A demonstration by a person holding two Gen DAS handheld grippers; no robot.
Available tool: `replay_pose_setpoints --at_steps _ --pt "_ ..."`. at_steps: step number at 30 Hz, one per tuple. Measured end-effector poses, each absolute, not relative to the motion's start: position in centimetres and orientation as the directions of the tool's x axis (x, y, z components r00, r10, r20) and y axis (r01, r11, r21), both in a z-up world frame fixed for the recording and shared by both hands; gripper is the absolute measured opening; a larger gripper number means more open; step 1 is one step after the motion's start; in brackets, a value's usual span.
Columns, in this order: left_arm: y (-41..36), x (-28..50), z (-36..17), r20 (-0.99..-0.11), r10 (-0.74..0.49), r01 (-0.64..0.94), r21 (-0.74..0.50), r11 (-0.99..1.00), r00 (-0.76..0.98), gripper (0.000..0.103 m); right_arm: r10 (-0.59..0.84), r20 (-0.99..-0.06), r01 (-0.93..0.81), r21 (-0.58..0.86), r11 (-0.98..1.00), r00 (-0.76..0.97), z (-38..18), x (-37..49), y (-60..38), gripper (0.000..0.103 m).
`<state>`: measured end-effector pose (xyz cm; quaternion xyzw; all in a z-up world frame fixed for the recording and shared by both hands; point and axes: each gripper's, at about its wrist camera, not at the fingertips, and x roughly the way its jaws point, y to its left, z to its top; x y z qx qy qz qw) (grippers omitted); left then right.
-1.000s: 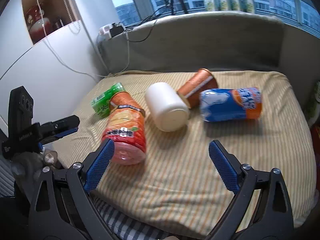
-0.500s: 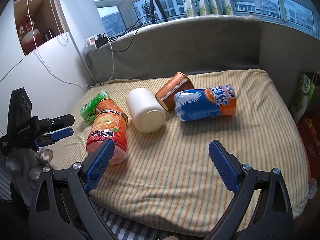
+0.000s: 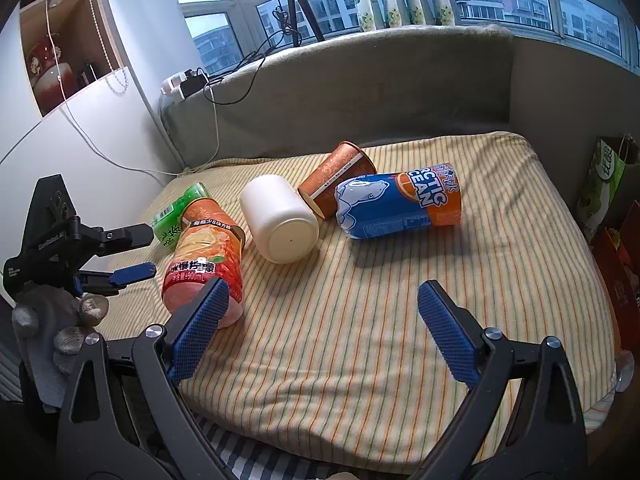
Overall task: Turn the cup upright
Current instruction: 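Move the left tool to the standing orange bottle and close on it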
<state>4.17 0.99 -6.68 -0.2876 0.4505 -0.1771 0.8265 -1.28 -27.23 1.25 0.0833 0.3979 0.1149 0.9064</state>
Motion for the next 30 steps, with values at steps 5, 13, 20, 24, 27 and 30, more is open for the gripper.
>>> replay_pose_setpoints --at_steps 5,13,20,24,27,30 --pt "1.3 4.9 -7.6 -0.655 -0.553 0.002 -0.645 0.765 0.515 0.093 0.272 -0.706 -0.139 0.241 0.961 0.654 1.1 -1.2 -27.2 0.097" --pt "1.5 6.1 -9.5 -0.679 -0.561 -0.060 -0.660 0.749 0.474 0.093 0.273 -0.714 -0.129 0.250 0.960 0.644 0.4 -1.0 -27.4 0.097" --pt "1.3 6.6 -9.9 -0.687 -0.559 -0.068 -0.657 0.751 0.465 0.093 0.275 -0.720 -0.120 0.260 0.958 0.638 0.1 -0.8 -27.8 0.097" --pt "1.0 6.9 -10.0 -0.695 -0.553 -0.067 -0.648 0.758 0.460 0.093 0.275 -0.722 -0.118 0.261 0.958 0.635 -0.1 -0.7 -27.9 0.097" --pt "0.8 7.1 -10.1 -0.699 -0.550 -0.064 -0.642 0.764 0.456 0.093 0.275 -0.721 -0.116 0.263 0.958 0.636 -0.1 -0.7 -27.9 0.097" --pt "0.6 7.4 -10.2 -0.706 -0.543 -0.061 -0.633 0.772 0.455 0.091 0.273 -0.721 -0.110 0.265 0.958 0.637 -0.2 -0.6 -28.0 0.097"
